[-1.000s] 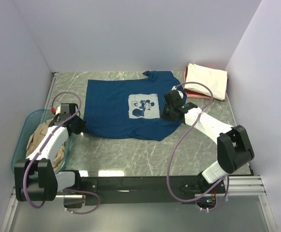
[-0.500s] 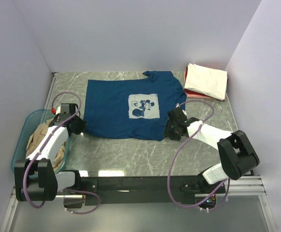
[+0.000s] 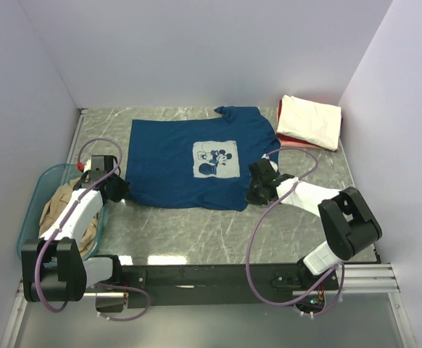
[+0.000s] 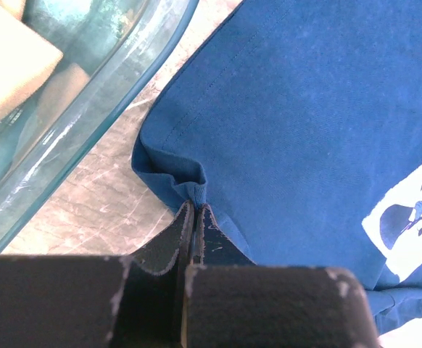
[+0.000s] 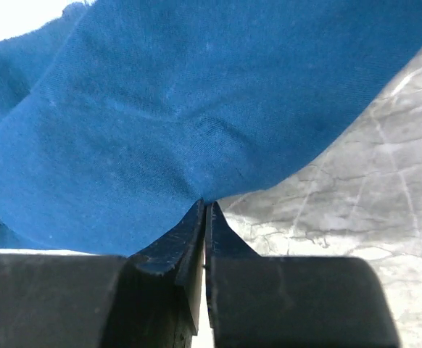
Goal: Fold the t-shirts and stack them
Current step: Flatten out the tshirt
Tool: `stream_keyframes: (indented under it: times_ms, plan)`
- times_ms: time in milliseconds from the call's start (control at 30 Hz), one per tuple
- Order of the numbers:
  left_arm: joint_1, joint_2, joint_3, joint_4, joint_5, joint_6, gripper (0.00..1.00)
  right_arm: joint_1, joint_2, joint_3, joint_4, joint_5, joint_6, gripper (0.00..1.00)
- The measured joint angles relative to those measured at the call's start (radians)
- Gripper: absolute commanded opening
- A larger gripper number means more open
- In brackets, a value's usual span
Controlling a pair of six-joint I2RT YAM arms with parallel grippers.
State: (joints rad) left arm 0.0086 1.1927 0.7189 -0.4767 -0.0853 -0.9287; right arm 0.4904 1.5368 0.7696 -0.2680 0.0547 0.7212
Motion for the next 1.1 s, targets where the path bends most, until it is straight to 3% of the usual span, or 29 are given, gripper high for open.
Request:
stream_keyframes:
  times_ms: [300, 467, 567, 633, 733, 900, 1100]
  plan:
    - [0.000, 0.000, 0.000, 0.000, -0.002, 0.000, 0.00, -0.002, 0.007, 0.208, -0.116, 0.047, -0.051, 0.03]
    - [0.000, 0.000, 0.000, 0.001, -0.003, 0.001, 0.00, -0.010, 0.086, 0.339, -0.124, 0.056, -0.079, 0.07]
    - [0.000, 0.000, 0.000, 0.001, -0.003, 0.002, 0.00, -0.018, 0.165, 0.395, -0.137, 0.058, -0.094, 0.26]
    - [0.000, 0.000, 0.000, 0.000, -0.003, 0.002, 0.01, -0.025, 0.207, 0.411, -0.145, 0.058, -0.104, 0.45]
    - [0.000, 0.000, 0.000, 0.000, -0.003, 0.004, 0.00, -0.034, 0.220, 0.410, -0.172, 0.059, -0.119, 0.54]
    - [0.000, 0.000, 0.000, 0.001, -0.002, 0.004, 0.00, -0.042, 0.130, 0.354, -0.172, 0.062, -0.119, 0.53]
    - [0.000, 0.000, 0.000, 0.000, -0.003, 0.004, 0.00, -0.035, -0.138, 0.175, -0.152, 0.057, -0.113, 0.52]
